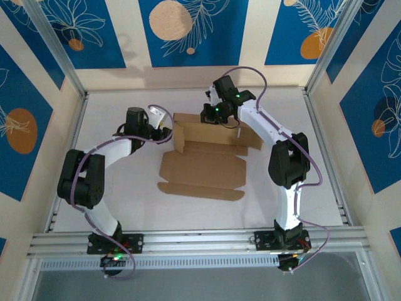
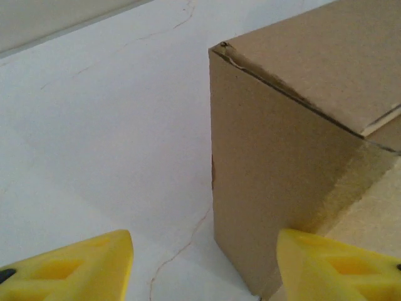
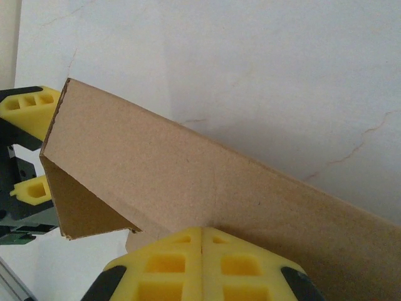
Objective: Fold the paper box
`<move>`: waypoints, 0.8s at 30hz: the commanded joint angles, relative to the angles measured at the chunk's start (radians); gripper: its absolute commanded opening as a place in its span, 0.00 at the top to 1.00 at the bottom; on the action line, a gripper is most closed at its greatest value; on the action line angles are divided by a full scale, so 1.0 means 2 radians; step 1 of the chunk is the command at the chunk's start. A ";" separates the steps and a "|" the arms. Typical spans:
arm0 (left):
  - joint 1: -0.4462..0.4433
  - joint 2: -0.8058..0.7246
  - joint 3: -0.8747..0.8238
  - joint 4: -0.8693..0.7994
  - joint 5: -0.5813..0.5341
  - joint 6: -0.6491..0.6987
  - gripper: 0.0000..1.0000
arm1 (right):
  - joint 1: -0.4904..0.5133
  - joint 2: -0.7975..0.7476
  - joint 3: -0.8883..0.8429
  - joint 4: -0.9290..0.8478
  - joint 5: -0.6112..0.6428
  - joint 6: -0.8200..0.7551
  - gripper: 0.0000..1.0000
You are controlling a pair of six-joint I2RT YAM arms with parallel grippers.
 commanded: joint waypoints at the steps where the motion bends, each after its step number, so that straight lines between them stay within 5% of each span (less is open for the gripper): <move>1: -0.008 -0.020 -0.014 -0.023 0.023 0.030 0.37 | 0.005 0.003 0.007 -0.017 0.000 -0.007 0.99; 9: -0.019 -0.020 -0.013 -0.025 0.059 0.042 0.34 | 0.006 0.001 0.006 -0.016 -0.002 -0.007 0.99; 24: -0.027 0.034 0.047 -0.027 0.040 0.031 0.28 | 0.013 0.001 0.002 -0.014 -0.023 -0.011 0.99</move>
